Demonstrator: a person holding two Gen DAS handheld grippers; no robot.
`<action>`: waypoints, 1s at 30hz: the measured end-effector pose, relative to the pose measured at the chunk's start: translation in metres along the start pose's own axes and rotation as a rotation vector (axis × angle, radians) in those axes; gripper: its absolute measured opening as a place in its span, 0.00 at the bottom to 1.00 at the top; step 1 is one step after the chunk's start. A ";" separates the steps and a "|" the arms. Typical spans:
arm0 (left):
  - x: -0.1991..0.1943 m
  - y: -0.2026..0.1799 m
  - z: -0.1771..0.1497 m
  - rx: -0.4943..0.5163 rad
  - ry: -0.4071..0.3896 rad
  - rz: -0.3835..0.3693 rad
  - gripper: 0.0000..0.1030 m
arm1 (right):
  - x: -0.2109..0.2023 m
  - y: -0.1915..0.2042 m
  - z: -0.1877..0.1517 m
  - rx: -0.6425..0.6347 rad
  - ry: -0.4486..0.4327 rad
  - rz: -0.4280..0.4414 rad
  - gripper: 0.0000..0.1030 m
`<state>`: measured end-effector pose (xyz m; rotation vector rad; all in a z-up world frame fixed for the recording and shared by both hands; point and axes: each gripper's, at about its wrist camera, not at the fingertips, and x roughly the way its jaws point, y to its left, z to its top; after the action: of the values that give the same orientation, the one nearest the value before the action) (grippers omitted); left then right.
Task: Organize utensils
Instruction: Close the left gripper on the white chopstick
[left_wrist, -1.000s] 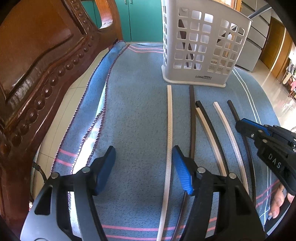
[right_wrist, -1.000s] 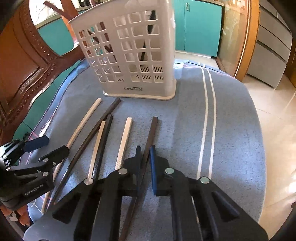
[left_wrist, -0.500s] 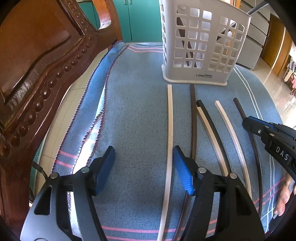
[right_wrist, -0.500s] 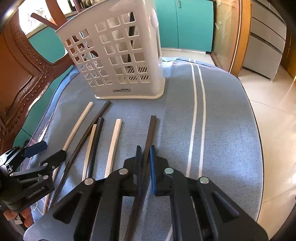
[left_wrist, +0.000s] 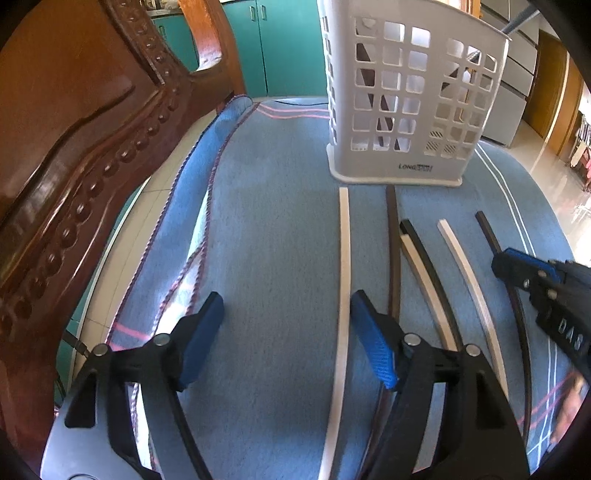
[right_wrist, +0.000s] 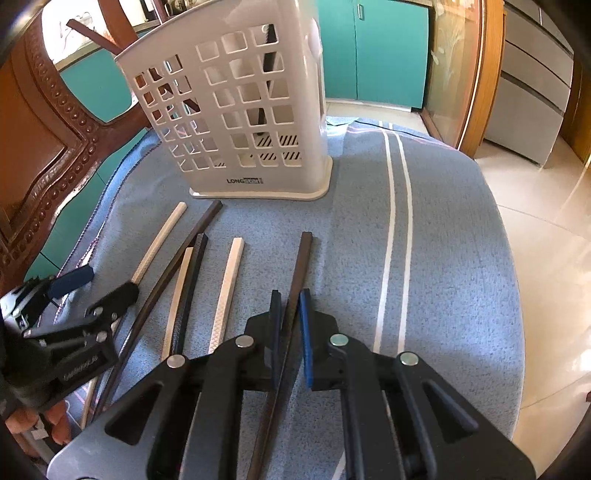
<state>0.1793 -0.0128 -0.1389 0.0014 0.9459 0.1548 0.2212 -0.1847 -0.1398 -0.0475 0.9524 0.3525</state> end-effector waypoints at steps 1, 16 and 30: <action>0.001 -0.001 0.002 -0.002 0.001 -0.002 0.70 | 0.000 0.001 0.000 -0.006 -0.003 -0.001 0.13; 0.013 -0.011 0.020 0.007 0.008 -0.076 0.48 | 0.009 0.021 0.002 -0.089 -0.032 -0.080 0.34; 0.013 -0.009 0.019 0.002 0.013 -0.097 0.43 | 0.008 0.019 0.002 -0.081 -0.038 -0.073 0.34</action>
<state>0.2028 -0.0184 -0.1391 -0.0433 0.9573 0.0640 0.2211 -0.1642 -0.1433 -0.1487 0.8959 0.3239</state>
